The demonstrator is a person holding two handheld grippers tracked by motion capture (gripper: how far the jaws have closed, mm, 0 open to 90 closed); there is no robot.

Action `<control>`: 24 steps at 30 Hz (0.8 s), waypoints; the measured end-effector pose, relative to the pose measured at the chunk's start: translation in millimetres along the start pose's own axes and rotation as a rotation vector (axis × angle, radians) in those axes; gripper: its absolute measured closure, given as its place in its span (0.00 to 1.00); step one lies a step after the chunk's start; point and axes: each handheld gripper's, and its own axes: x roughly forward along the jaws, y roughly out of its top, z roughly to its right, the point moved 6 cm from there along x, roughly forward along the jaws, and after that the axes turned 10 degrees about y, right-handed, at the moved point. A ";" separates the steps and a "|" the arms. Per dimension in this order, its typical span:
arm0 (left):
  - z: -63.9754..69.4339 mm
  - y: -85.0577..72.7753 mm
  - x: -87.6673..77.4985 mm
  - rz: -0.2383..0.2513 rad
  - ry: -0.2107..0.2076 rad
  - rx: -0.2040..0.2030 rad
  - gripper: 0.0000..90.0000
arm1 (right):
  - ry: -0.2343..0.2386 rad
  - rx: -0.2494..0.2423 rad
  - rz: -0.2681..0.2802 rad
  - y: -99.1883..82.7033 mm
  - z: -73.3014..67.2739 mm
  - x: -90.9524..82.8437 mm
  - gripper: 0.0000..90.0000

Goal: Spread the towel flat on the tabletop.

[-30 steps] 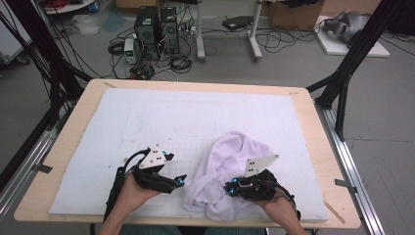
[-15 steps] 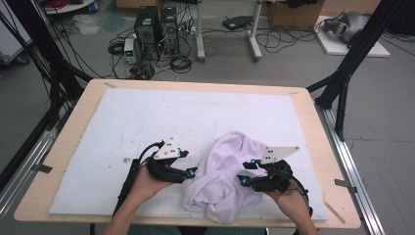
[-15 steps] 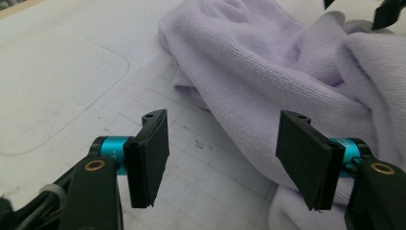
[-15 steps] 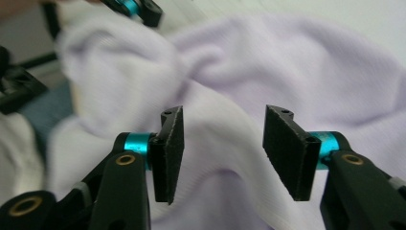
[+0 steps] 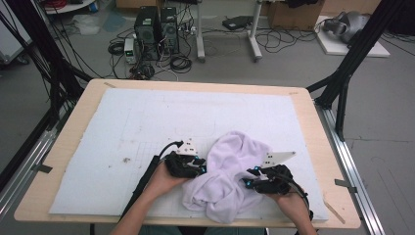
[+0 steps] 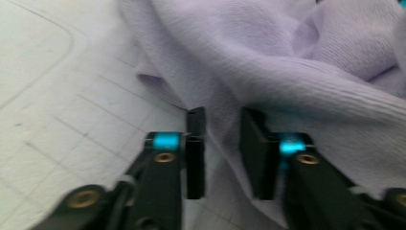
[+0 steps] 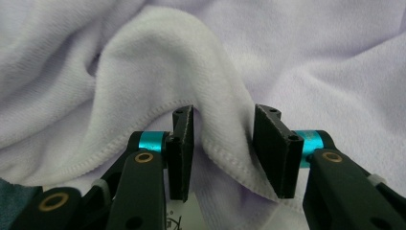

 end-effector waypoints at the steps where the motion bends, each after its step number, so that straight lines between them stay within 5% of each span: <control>1: 2.7 -0.4 0.9 -0.001 -0.014 0.022 0.97 | 0.011 0.000 0.010 3.8 -1.1 -0.1 0.67; 9: -5.0 3.8 -16.9 0.038 0.006 0.017 1.00 | 0.034 -0.024 0.029 15.0 -5.4 0.8 0.69; 20: -35.1 4.8 -84.5 0.137 0.134 -0.022 1.00 | 0.072 -0.053 0.030 27.4 -12.7 4.0 0.82; 24: -38.2 4.7 -90.5 0.150 0.125 -0.039 1.00 | 0.071 -0.074 0.008 31.4 -14.1 7.1 0.83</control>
